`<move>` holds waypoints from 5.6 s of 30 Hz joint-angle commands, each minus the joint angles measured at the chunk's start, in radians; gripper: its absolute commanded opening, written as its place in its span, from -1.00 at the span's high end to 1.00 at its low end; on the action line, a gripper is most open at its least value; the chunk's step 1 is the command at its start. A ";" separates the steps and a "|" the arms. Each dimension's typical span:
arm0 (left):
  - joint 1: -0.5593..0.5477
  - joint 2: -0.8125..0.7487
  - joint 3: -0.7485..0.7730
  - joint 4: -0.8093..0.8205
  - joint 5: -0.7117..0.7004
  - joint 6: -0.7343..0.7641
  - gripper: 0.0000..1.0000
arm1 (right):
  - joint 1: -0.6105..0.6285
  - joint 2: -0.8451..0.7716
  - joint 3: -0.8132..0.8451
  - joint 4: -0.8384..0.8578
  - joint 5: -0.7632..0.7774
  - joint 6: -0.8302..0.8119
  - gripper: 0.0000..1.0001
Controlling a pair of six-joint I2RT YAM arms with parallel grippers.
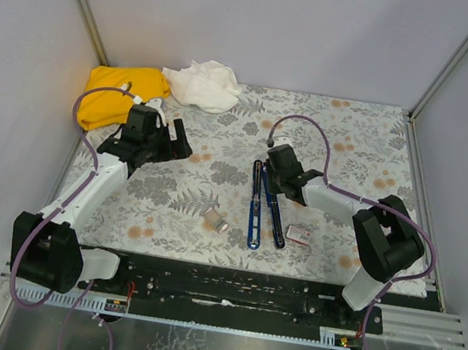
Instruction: Load the staples into the stapler
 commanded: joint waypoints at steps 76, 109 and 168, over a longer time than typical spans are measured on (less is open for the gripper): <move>0.009 -0.008 -0.009 0.031 0.030 0.017 -0.77 | -0.008 -0.037 0.041 -0.027 -0.010 0.015 0.08; -0.730 0.226 -0.106 0.044 -0.300 -0.022 -0.03 | -0.008 -0.566 -0.197 -0.164 -0.124 0.164 -0.12; -0.622 0.015 -0.137 0.122 -0.026 -0.142 0.69 | -0.008 -0.693 -0.207 -0.090 -0.477 0.315 -0.17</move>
